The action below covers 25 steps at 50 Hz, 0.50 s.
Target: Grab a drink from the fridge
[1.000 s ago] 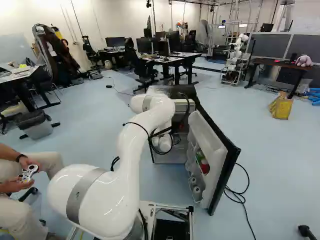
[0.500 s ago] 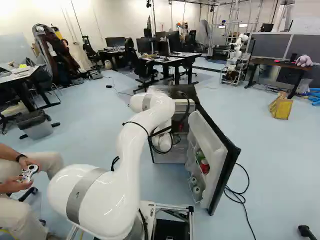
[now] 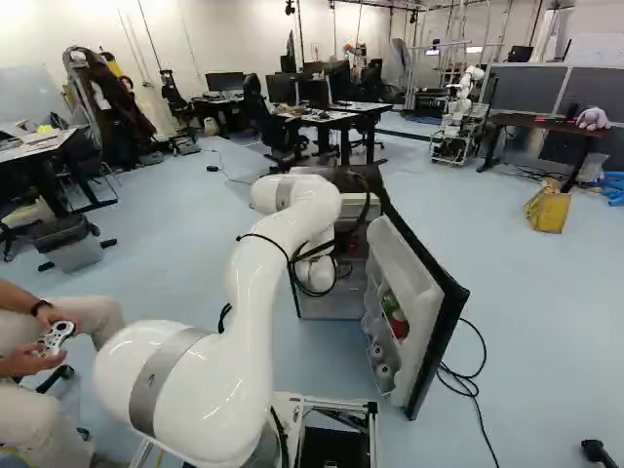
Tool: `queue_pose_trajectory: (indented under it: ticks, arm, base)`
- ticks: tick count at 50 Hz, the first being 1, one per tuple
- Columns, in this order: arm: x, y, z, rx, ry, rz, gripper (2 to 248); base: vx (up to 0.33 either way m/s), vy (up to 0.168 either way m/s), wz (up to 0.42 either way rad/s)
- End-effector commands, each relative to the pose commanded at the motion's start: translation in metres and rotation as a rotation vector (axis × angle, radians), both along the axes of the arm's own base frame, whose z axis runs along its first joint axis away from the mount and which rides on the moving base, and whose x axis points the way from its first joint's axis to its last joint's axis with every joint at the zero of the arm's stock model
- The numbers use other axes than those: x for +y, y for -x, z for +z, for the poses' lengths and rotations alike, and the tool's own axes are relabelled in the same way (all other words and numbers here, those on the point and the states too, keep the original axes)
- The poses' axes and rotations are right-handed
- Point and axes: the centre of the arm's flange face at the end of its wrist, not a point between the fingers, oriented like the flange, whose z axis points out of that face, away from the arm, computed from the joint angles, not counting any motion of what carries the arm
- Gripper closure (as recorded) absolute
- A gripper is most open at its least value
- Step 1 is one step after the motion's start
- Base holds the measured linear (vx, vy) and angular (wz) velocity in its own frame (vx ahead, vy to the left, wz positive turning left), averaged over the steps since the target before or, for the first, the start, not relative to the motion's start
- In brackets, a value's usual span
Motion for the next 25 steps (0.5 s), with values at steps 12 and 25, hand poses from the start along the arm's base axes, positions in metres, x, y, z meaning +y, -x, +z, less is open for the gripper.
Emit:
queue_pose_trajectory:
  ticks: [12,25]
  arm:
    - [0.002,0.011,0.005,0.021,-0.004,0.000,158]
    - [0.005,0.029,0.012,0.055,-0.010,0.000,158]
  base:
    - [0.000,0.000,0.000]
    - [0.000,0.000,0.000]
